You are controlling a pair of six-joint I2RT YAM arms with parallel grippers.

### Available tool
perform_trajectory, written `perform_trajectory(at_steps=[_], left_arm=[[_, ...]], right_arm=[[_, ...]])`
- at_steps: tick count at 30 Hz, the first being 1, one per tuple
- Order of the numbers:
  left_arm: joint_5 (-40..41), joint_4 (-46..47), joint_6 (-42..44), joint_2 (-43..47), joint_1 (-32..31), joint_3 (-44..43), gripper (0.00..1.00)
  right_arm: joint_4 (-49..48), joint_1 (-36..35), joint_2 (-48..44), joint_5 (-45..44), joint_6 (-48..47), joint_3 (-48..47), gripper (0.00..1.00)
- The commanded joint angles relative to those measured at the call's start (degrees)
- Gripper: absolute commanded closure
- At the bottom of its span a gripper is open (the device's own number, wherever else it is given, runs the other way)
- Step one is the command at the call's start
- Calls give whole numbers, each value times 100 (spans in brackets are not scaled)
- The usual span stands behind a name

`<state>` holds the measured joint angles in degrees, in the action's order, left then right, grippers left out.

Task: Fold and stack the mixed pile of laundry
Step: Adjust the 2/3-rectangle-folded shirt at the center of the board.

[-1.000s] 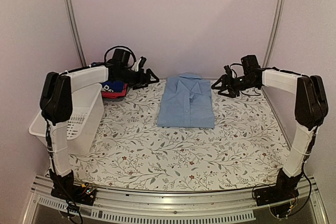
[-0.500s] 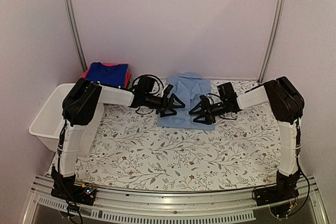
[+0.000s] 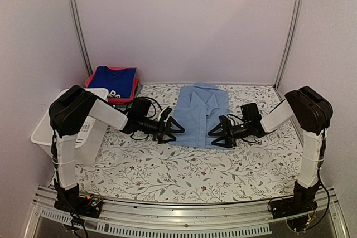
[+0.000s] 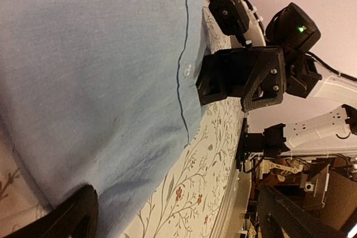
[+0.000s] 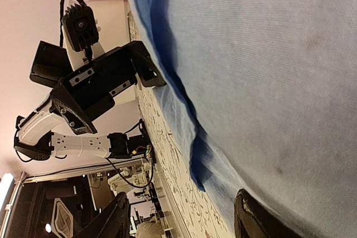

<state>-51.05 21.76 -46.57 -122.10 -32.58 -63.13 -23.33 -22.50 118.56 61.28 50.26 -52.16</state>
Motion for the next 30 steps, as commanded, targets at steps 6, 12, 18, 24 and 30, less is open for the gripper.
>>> perform_trajectory(at_steps=[6, 12, 18, 24, 30], left_arm=[[359, -1059, 624, 890, -224, -219, 0], [-36, -605, 96, 87, -572, -993, 0], [-44, -7, -384, -378, -623, -665, 0], [81, -84, -309, -125, -355, 239, 0], [193, -815, 630, 628, -197, 363, 0]], right_arm=[[1251, -147, -1203, -30, -295, -174, 32], [245, -528, -548, 106, 575, -507, 31], [-247, -520, 61, -99, 912, -141, 29], [-315, -358, -51, -51, 856, 652, 29], [607, -35, -1073, -2, 286, 352, 29]])
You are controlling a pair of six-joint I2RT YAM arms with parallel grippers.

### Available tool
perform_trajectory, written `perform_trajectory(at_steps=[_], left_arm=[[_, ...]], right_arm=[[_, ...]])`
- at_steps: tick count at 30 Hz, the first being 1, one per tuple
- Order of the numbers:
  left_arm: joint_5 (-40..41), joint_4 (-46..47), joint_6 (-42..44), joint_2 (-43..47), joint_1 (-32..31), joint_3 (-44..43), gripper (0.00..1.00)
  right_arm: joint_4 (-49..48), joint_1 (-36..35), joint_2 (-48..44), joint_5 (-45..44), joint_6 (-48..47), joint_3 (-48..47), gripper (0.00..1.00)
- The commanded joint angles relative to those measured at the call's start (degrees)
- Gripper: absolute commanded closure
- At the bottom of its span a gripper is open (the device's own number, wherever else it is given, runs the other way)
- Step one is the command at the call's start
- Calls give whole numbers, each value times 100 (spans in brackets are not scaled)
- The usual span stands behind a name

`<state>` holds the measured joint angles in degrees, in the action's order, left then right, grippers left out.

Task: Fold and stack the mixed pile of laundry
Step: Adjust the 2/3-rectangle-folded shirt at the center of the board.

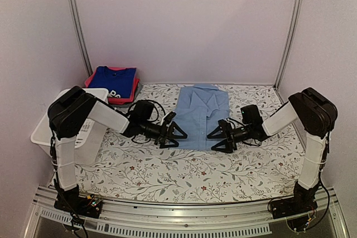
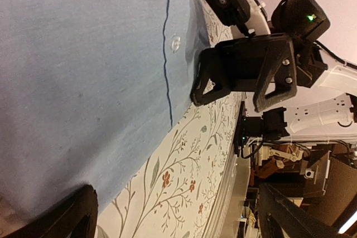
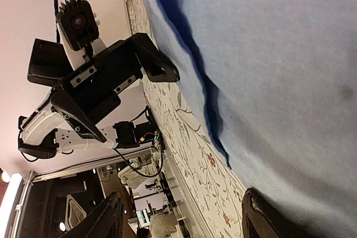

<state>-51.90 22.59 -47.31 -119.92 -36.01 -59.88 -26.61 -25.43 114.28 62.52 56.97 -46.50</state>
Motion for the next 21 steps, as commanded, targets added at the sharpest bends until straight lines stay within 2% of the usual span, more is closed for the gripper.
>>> perform_trajectory(at_steps=[1, 2, 7, 10, 14, 17, 21], left_arm=[[280, -1079, 843, 483, 142, -89, 0], [277, -1197, 924, 510, 145, -213, 0], [389, -1493, 1074, 424, 162, -753, 0], [437, -1475, 1023, 190, 198, -1071, 0], [408, -1215, 797, -129, 215, -1371, 0], [374, -1209, 764, -371, 212, -1604, 0], [399, -1333, 834, -563, 231, -1793, 0]], right_arm=[[1248, 305, -802, -221, -556, -410, 29], [1392, 360, -855, -316, -668, -634, 30], [2220, 548, -564, -925, -1006, -1577, 48], [2890, 552, -130, -1279, -1352, -2160, 63], [3037, 548, 400, -1479, -1360, -2648, 81], [2955, 554, 865, -1379, -1255, -2931, 81], [2544, 548, 1260, -1225, -973, -3255, 64]])
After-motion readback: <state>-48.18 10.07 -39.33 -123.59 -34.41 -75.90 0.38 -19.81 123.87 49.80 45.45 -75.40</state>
